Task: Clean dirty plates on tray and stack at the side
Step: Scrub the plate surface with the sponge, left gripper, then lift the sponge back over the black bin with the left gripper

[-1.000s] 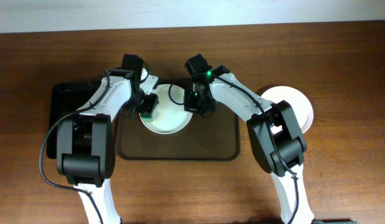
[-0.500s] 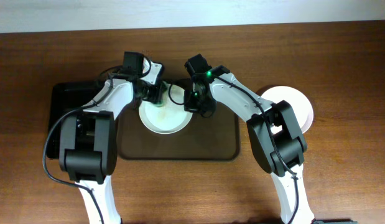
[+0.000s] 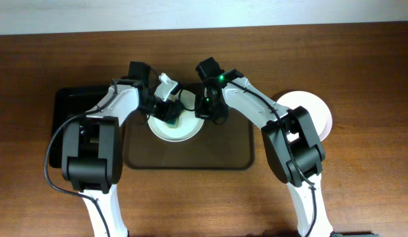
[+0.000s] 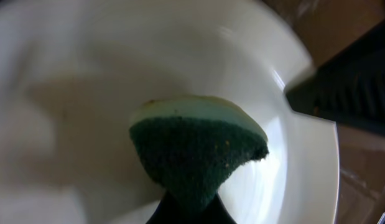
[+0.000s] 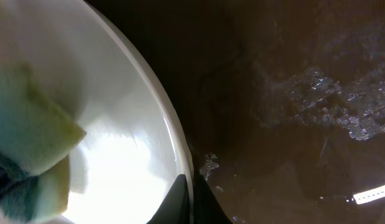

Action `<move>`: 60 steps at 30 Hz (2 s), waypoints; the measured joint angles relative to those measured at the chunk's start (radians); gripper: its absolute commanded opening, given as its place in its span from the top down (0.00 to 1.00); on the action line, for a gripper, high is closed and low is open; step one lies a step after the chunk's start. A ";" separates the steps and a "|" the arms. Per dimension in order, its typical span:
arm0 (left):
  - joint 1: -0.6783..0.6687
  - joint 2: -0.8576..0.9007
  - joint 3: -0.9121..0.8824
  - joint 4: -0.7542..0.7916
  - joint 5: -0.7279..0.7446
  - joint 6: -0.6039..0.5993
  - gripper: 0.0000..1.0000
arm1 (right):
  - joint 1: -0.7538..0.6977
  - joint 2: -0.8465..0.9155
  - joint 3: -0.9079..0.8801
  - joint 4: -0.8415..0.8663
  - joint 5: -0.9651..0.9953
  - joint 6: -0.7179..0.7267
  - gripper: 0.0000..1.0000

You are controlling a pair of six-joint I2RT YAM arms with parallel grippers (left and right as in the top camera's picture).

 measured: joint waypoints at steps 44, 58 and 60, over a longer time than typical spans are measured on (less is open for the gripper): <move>-0.023 -0.018 0.006 -0.139 -0.108 -0.176 1.00 | 0.002 0.002 0.000 0.003 -0.007 0.006 0.96; -0.008 -0.006 0.068 0.066 -0.446 -0.446 1.00 | 0.006 0.003 0.001 0.013 -0.018 0.011 0.96; 0.022 0.021 0.145 -0.090 -0.370 -0.443 1.00 | 0.005 0.003 0.001 0.008 -0.018 0.007 0.96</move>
